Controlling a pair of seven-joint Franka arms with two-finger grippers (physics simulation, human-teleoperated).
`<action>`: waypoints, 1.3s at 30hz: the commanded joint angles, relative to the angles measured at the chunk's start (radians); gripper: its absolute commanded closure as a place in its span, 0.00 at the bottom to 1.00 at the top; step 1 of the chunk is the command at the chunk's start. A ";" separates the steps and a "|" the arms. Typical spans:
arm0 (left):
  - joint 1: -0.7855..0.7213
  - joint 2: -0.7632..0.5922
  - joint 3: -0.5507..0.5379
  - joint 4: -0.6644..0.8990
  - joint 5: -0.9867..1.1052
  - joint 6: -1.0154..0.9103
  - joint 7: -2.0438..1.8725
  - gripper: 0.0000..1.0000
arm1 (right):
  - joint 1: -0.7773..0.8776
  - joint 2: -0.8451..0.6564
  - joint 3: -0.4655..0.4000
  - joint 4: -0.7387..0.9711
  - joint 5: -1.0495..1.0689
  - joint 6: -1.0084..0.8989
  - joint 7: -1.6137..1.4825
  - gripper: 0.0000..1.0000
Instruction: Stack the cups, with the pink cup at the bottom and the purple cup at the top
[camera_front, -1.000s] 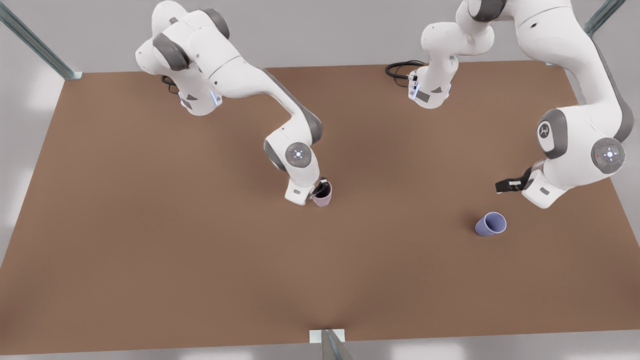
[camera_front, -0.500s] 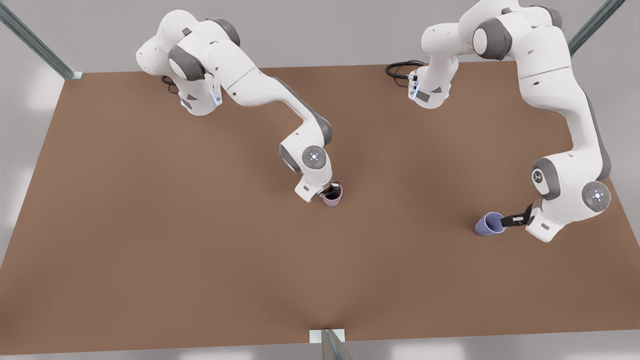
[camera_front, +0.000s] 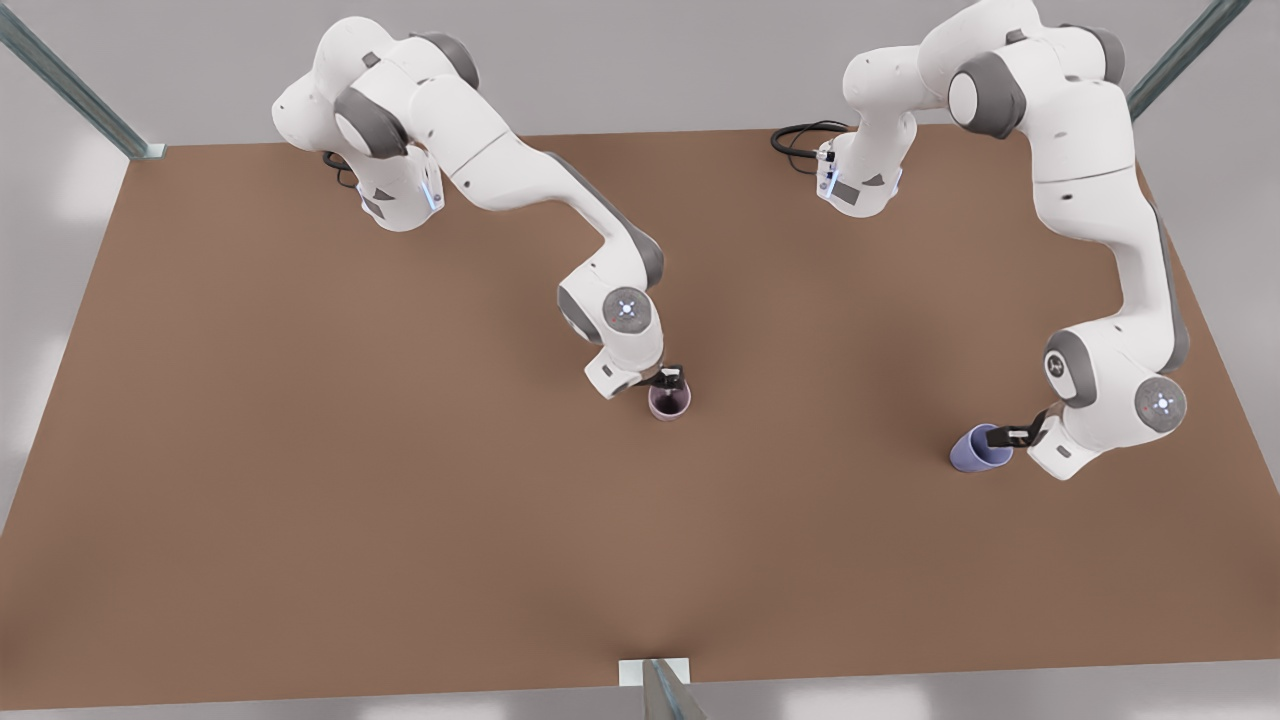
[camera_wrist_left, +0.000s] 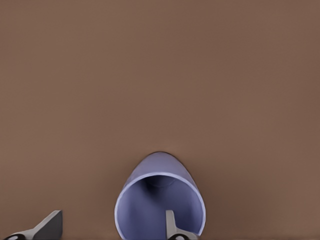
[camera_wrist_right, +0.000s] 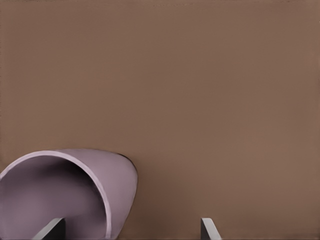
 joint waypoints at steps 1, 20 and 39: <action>0.002 0.007 0.000 0.000 0.000 0.013 0.109 0.00 | 0.000 -0.012 -0.002 -0.004 0.008 0.008 0.084 0.00; 0.013 0.035 0.000 -0.044 -0.073 0.040 0.099 0.74 | -0.691 -0.626 -0.040 -0.091 -0.210 -0.555 -1.074 0.00; -0.443 -0.117 -0.017 0.183 -0.065 -0.437 -0.725 0.79 | -0.737 -0.450 -0.047 0.039 -0.196 -0.560 -1.038 0.00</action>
